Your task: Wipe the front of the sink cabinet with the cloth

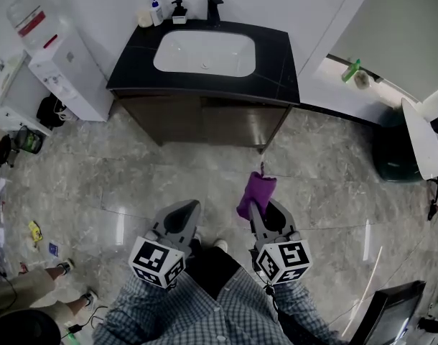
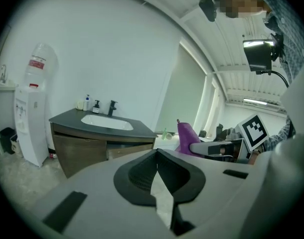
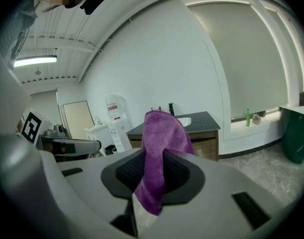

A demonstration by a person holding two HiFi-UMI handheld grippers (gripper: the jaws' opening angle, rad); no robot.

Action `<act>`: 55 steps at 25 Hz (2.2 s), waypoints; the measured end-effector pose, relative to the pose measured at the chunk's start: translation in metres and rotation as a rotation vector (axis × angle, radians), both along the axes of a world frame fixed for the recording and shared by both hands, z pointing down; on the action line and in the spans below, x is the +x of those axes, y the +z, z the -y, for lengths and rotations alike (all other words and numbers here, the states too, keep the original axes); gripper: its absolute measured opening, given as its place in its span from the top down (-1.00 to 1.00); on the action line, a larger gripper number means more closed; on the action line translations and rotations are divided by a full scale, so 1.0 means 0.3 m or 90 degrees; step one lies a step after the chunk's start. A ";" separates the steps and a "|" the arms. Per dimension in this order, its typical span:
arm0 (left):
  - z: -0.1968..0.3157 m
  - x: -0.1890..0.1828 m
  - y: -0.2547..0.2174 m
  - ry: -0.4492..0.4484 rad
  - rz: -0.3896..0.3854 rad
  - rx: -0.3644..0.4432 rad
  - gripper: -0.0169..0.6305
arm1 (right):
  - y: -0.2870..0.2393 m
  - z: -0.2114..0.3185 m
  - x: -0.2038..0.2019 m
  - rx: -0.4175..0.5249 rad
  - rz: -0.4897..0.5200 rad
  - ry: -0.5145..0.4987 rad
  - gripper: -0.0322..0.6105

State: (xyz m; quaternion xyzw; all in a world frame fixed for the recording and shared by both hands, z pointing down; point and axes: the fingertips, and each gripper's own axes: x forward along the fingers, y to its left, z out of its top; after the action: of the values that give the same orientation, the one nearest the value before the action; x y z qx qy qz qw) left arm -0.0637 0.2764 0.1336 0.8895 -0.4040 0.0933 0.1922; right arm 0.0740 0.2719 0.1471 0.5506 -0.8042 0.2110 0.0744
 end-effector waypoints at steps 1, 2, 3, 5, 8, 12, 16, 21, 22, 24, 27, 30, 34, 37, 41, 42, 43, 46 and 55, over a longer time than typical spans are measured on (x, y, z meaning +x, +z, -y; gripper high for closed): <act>0.001 -0.002 0.002 -0.008 0.000 0.001 0.91 | 0.006 -0.002 0.008 -0.002 -0.003 -0.002 0.62; 0.002 -0.006 0.004 -0.016 -0.001 0.002 0.91 | 0.013 -0.005 0.015 -0.005 -0.006 -0.004 0.62; 0.002 -0.011 0.008 -0.024 -0.004 0.001 0.91 | 0.019 -0.008 0.021 -0.007 -0.011 -0.006 0.62; 0.003 -0.021 0.021 -0.038 -0.007 -0.004 0.91 | 0.032 -0.012 0.030 -0.013 -0.017 -0.008 0.62; 0.020 -0.025 0.034 -0.038 0.002 -0.003 0.91 | 0.052 -0.003 0.044 -0.025 -0.022 -0.005 0.62; 0.108 -0.025 0.048 -0.027 0.012 0.012 0.91 | 0.098 0.071 0.029 -0.035 -0.029 -0.010 0.62; 0.224 -0.051 0.081 -0.019 0.009 0.001 0.91 | 0.150 0.192 -0.038 -0.036 -0.038 -0.030 0.62; 0.402 -0.103 0.134 0.001 0.024 -0.009 0.91 | 0.209 0.395 -0.119 -0.035 -0.018 -0.034 0.62; 0.436 -0.108 0.148 0.009 0.028 -0.012 0.91 | 0.225 0.433 -0.128 -0.036 -0.022 -0.036 0.62; 0.505 -0.113 0.175 0.023 0.034 -0.015 0.91 | 0.258 0.507 -0.143 -0.039 -0.031 -0.041 0.62; 0.607 -0.114 0.229 0.043 0.037 -0.018 0.91 | 0.315 0.625 -0.165 -0.030 -0.053 -0.051 0.62; 0.685 -0.126 0.290 0.043 0.025 -0.024 0.91 | 0.398 0.719 -0.200 -0.025 -0.071 -0.061 0.62; 0.764 -0.156 0.393 0.017 0.021 -0.036 0.91 | 0.526 0.811 -0.251 -0.018 -0.098 -0.103 0.62; 0.798 -0.161 0.472 -0.006 0.021 -0.048 0.91 | 0.627 0.861 -0.275 -0.014 -0.099 -0.127 0.62; 0.825 -0.167 0.561 -0.041 0.022 -0.051 0.91 | 0.772 0.903 -0.341 -0.006 -0.099 -0.183 0.62; 0.831 -0.168 0.583 -0.050 0.023 -0.054 0.91 | 0.803 0.916 -0.359 -0.004 -0.099 -0.198 0.62; 0.836 -0.168 0.602 -0.058 0.025 -0.057 0.91 | 0.831 0.931 -0.375 -0.003 -0.097 -0.210 0.62; 0.853 -0.160 0.648 -0.075 0.030 -0.062 0.91 | 0.894 0.984 -0.403 0.003 -0.096 -0.229 0.62; 0.946 -0.159 0.800 -0.119 0.016 -0.084 0.91 | 0.985 1.171 -0.454 0.051 -0.122 -0.259 0.62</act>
State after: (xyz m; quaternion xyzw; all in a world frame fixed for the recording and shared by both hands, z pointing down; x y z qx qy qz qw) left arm -0.1115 -0.0074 0.3736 0.8320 -0.4807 0.1124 0.2529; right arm -0.0621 -0.0794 0.4426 0.3973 -0.8957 0.1061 0.1692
